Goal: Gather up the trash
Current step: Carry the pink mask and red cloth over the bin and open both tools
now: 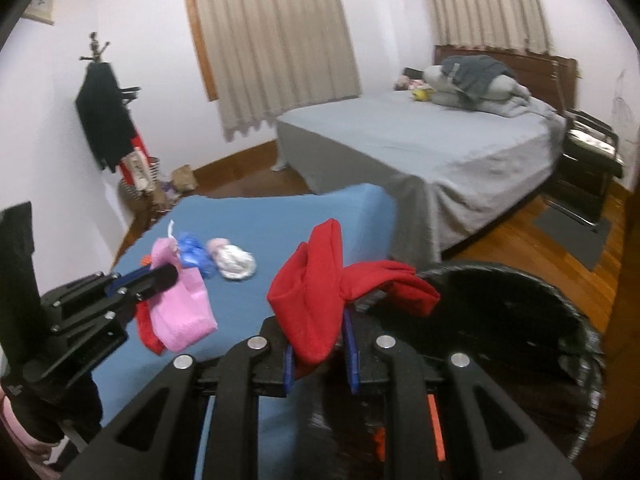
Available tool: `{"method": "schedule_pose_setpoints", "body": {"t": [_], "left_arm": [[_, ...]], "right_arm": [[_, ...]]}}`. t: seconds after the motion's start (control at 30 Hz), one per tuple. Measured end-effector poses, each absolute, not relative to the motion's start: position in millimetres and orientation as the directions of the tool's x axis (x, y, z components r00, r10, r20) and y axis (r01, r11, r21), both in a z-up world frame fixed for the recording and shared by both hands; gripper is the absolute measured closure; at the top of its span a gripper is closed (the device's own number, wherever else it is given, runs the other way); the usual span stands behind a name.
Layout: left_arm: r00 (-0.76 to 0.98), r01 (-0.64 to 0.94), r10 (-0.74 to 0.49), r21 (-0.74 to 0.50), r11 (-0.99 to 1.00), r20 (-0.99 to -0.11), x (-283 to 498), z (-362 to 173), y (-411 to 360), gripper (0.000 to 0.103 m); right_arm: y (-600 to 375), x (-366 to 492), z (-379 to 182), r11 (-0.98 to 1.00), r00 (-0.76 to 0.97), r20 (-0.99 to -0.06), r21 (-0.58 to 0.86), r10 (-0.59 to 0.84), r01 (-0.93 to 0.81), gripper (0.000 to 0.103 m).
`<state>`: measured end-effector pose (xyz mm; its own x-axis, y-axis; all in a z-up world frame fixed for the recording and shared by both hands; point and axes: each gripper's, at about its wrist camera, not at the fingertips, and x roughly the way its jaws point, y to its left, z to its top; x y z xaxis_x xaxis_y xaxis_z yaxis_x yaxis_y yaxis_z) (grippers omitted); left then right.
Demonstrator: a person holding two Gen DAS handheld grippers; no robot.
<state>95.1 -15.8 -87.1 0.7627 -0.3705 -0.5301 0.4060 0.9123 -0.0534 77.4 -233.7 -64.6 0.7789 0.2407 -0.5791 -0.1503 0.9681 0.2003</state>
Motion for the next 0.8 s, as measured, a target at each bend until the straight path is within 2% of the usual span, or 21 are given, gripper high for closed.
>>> {"method": "schedule_pose_setpoints", "body": {"t": [0.47, 0.53, 0.57, 0.6, 0.8], "left_arm": [[0.658, 0.593, -0.528, -0.063, 0.802, -0.537, 100.9, -102.6, -131.1, 0.097], [0.621, 0.623, -0.555, -0.081, 0.778, -0.554, 104.2, -107.7, -143.6, 0.087], [0.61, 0.631, -0.561, -0.085, 0.771, -0.56, 105.0, -110.6, -148.8, 0.083], [0.604, 0.634, -0.564, -0.089, 0.768, -0.563, 105.4, -112.8, -151.2, 0.077], [0.6, 0.632, -0.561, -0.093, 0.77, -0.57, 104.7, -120.3, -149.6, 0.064]], "right_arm": [[-321.3, 59.9, -88.3, 0.982, 0.777, -0.624, 0.184, 0.085, 0.04, 0.084], [-327.2, 59.4, -92.6, 0.982, 0.763, -0.642, 0.181, 0.074, 0.058, 0.081], [-332.2, 58.9, -95.6, 0.98, 0.756, -0.652, 0.185, 0.067, 0.072, 0.073], [-334.7, 55.7, -98.0, 0.979, 0.753, -0.655, 0.187, 0.066, 0.077, 0.069], [-345.2, 45.8, -105.3, 0.976, 0.747, -0.664, 0.183, 0.036, 0.115, 0.063]]}}
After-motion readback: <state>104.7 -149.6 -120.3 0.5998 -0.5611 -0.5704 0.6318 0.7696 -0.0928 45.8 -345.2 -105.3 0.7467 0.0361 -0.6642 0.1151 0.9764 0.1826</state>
